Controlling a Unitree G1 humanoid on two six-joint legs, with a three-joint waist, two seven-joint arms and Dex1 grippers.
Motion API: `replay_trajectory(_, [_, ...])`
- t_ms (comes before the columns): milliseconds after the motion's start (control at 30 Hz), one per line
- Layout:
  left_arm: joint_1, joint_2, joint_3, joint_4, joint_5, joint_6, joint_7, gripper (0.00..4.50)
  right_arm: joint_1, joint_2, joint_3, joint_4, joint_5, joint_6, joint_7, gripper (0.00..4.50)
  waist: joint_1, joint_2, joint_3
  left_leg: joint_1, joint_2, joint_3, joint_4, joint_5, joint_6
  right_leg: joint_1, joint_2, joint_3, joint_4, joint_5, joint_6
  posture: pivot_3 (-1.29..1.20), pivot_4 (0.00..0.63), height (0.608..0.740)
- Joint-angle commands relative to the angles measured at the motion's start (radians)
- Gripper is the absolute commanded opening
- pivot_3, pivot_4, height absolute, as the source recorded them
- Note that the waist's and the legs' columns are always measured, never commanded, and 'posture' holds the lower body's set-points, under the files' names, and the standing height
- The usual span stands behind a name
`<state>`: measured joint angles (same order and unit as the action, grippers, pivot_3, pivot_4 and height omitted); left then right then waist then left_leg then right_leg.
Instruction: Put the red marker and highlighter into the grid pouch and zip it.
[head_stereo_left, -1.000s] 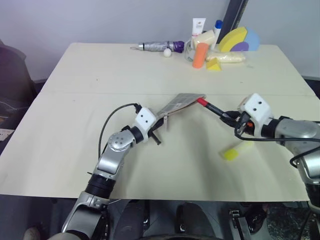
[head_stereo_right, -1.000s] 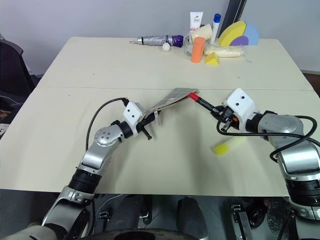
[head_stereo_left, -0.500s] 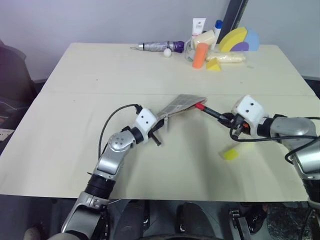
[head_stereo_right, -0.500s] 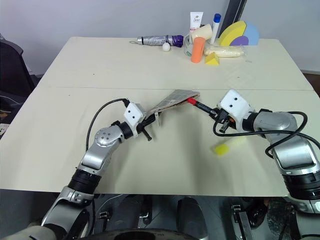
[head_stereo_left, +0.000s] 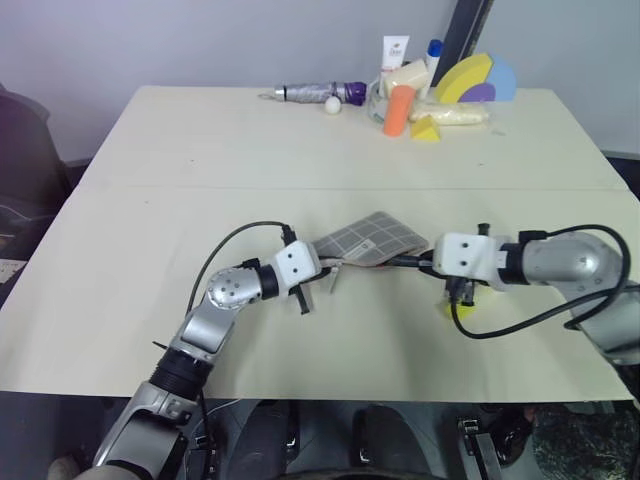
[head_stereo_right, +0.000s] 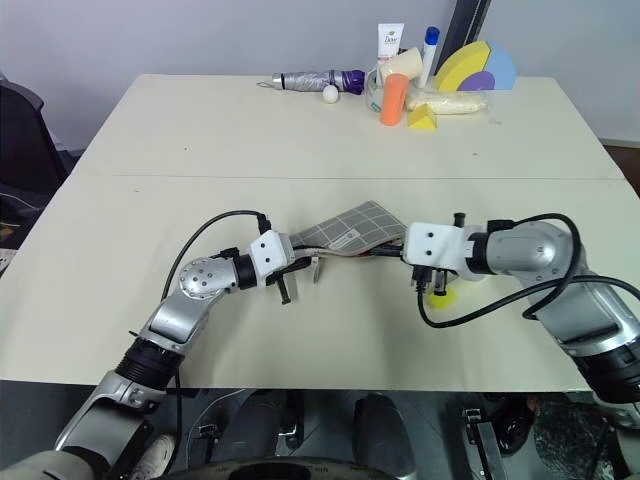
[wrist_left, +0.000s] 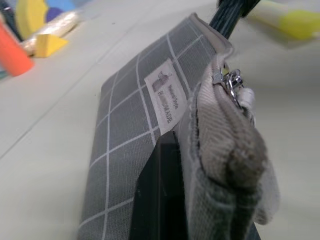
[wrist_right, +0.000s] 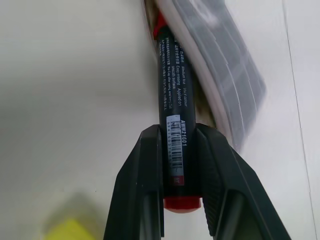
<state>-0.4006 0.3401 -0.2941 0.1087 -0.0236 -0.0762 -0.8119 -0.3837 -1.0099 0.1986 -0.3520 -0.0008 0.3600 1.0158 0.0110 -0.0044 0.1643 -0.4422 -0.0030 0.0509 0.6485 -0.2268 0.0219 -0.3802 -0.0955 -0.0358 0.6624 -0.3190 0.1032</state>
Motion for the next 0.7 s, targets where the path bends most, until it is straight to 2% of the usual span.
replay_trajectory(33, [-0.014, -0.001, 0.0, -0.036, -0.019, -0.018, -0.024, 0.0, -0.046, 0.028, 0.021, -0.04, -0.022, -0.01, 0.007, 0.4, 0.001, 0.0, 0.0, 0.0, 0.0, 0.0, 0.0, 0.0, 0.0, 0.0, 0.0, 0.0, 0.0, 0.0, 0.0, 0.0, 0.15, 0.74])
replay_trajectory(67, [-0.013, -0.001, 0.001, -0.04, -0.021, -0.016, -0.026, 0.0, -0.053, 0.038, 0.026, -0.042, -0.02, 0.0, 0.01, 0.4, 0.002, 0.0, 0.0, 0.0, 0.0, 0.0, 0.0, 0.0, 0.0, 0.0, 0.0, 0.0, 0.0, 0.0, 0.0, 0.0, 0.15, 0.74])
replay_trajectory(133, [-0.01, -0.001, 0.001, -0.047, -0.023, -0.013, -0.029, 0.0, -0.065, 0.053, 0.026, -0.049, -0.01, 0.022, 0.018, 1.45, 0.001, 0.0, 0.0, 0.0, 0.0, 0.0, 0.0, 0.0, 0.0, 0.0, 0.0, 0.0, 0.0, 0.0, 0.0, 0.0, 0.15, 0.74])
replay_trajectory(167, [-0.008, -0.002, 0.002, -0.05, -0.024, -0.011, -0.028, 0.0, -0.068, 0.057, 0.021, -0.053, -0.005, 0.034, 0.023, 1.77, 0.001, 0.0, 0.0, 0.0, 0.0, 0.0, 0.0, 0.0, 0.0, 0.0, 0.0, 0.0, 0.0, 0.0, 0.0, 0.0, 0.15, 0.74])
replay_trajectory(333, [-0.001, -0.023, 0.023, -0.063, -0.049, 0.021, -0.011, 0.0, -0.059, 0.056, -0.037, -0.055, 0.004, 0.064, 0.007, 4.45, 0.001, 0.0, 0.0, 0.0, 0.0, 0.0, 0.0, 0.0, 0.0, 0.0, -0.001, 0.0, 0.0, 0.0, 0.0, 0.0, 0.15, 0.74])
replay_trajectory(600, [-0.022, -0.118, 0.087, -0.032, -0.101, 0.113, 0.091, 0.0, 0.098, 0.059, -0.363, -0.03, 0.113, 0.284, -0.089, 4.48, 0.004, 0.0, 0.0, 0.0, 0.0, -0.001, 0.0, 0.0, 0.0, 0.002, -0.001, -0.001, 0.0, 0.0, 0.0, 0.0, 0.15, 0.74])
replay_trajectory(700, [-0.035, -0.152, 0.091, -0.007, -0.086, 0.118, 0.128, 0.0, 0.202, 0.069, -0.48, -0.038, 0.135, 0.451, -0.144, 4.48, 0.005, 0.0, 0.0, 0.0, 0.0, -0.001, 0.001, 0.0, 0.0, 0.002, -0.001, -0.002, -0.001, 0.0, 0.0, 0.0, 0.15, 0.74])
